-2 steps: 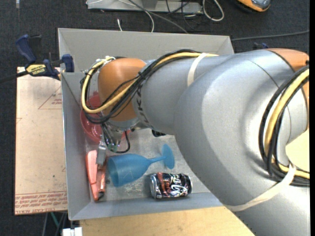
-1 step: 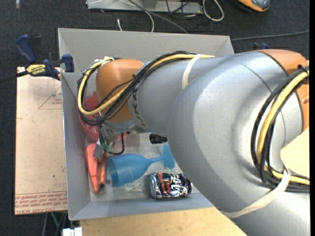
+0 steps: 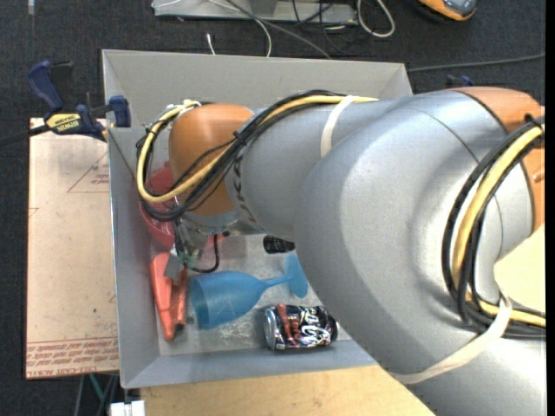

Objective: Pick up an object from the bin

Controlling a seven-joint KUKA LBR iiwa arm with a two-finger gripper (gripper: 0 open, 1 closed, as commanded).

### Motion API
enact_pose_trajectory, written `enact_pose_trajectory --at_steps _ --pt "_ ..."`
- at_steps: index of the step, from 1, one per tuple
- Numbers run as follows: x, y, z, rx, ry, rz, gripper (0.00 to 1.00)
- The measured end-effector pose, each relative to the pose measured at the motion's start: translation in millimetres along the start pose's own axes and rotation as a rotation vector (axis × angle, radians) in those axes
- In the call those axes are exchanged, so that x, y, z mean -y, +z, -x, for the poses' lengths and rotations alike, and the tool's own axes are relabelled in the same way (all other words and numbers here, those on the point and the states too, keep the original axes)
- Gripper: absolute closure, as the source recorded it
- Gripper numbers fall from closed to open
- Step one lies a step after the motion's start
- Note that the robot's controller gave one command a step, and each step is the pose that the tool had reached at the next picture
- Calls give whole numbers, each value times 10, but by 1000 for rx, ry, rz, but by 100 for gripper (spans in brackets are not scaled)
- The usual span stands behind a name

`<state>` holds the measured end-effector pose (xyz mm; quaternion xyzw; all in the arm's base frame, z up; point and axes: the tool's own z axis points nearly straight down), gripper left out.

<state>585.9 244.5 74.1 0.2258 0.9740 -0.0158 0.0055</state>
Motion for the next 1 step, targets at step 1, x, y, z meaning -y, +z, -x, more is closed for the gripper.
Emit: enact_pose_trajectory --at_steps 1 --pt "6 -168 -5 4 2 6 100"
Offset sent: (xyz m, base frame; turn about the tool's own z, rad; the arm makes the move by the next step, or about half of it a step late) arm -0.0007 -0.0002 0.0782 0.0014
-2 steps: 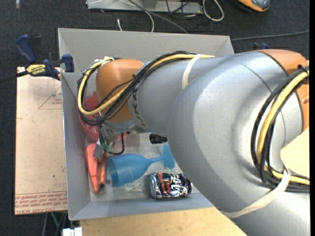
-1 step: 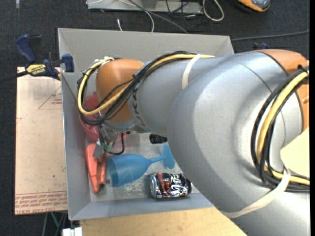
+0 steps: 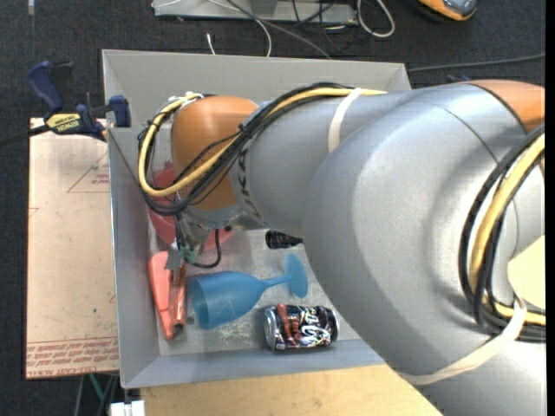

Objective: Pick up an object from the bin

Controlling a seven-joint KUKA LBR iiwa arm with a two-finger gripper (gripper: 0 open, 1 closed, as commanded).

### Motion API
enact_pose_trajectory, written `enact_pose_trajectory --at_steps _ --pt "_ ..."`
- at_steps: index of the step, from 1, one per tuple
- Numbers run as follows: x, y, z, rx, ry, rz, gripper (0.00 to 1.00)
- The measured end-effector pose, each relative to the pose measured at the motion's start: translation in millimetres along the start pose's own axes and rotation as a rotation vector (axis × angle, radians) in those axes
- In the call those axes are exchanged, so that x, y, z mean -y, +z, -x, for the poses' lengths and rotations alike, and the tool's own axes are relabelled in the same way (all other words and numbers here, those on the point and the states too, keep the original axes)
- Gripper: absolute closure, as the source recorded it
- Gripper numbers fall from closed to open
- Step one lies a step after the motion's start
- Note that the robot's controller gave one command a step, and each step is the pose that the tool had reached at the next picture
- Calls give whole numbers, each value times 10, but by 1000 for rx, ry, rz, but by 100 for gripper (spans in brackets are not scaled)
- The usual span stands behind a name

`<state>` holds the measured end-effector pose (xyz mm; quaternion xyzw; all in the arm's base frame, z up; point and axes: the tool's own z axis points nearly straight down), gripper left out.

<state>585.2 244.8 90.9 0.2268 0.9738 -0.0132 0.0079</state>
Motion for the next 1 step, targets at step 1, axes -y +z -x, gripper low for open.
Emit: enact_pose_trajectory --at_steps 1 --pt "-11 -397 4 -2 0 3 100"
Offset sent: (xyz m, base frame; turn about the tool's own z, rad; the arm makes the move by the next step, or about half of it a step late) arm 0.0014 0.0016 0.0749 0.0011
